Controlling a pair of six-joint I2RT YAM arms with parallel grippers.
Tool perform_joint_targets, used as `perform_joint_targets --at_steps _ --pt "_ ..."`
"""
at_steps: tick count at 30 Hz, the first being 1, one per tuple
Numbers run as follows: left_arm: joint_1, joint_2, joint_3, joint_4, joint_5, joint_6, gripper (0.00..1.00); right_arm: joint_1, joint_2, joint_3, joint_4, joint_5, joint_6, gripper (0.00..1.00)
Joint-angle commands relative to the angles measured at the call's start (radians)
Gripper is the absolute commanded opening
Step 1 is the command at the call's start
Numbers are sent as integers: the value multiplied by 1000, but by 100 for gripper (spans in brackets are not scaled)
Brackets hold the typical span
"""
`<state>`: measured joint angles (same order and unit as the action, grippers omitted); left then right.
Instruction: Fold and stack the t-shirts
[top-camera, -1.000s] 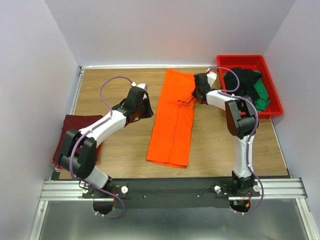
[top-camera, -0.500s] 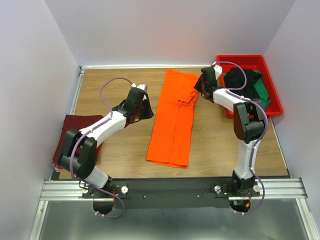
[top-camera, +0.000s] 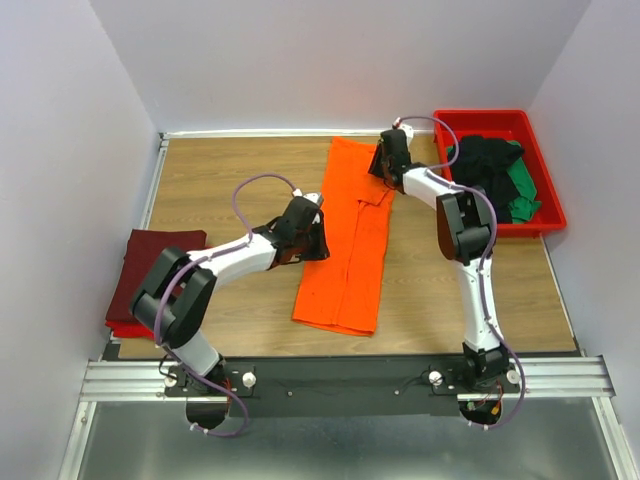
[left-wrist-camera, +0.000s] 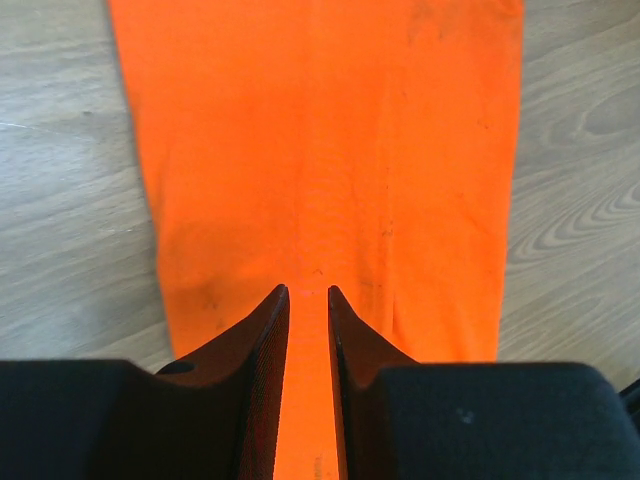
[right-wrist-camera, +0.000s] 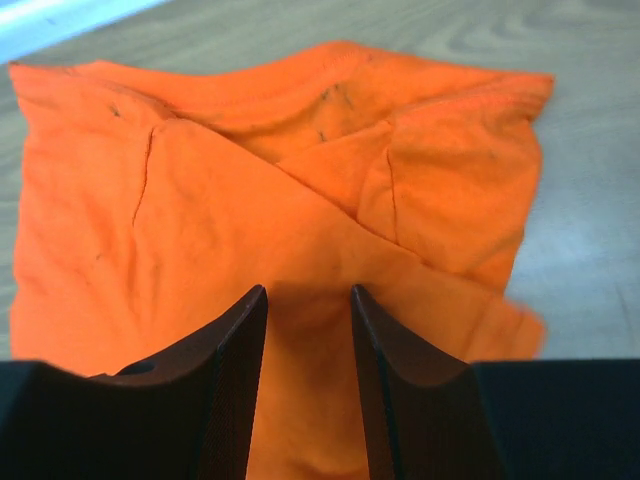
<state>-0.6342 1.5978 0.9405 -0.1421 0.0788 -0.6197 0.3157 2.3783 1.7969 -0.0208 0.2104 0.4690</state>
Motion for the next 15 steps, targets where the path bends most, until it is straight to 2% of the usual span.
perform_joint_targets --at_steps 1,7,15 --pt "-19 62 -29 48 -28 -35 30 -23 102 133 -83 -74 -75 48" --pt "-51 187 -16 70 -30 -54 29 -52 240 359 -123 -190 -151 56" --pt "-53 234 10 88 -22 -75 29 -58 341 518 -126 -284 -217 65"
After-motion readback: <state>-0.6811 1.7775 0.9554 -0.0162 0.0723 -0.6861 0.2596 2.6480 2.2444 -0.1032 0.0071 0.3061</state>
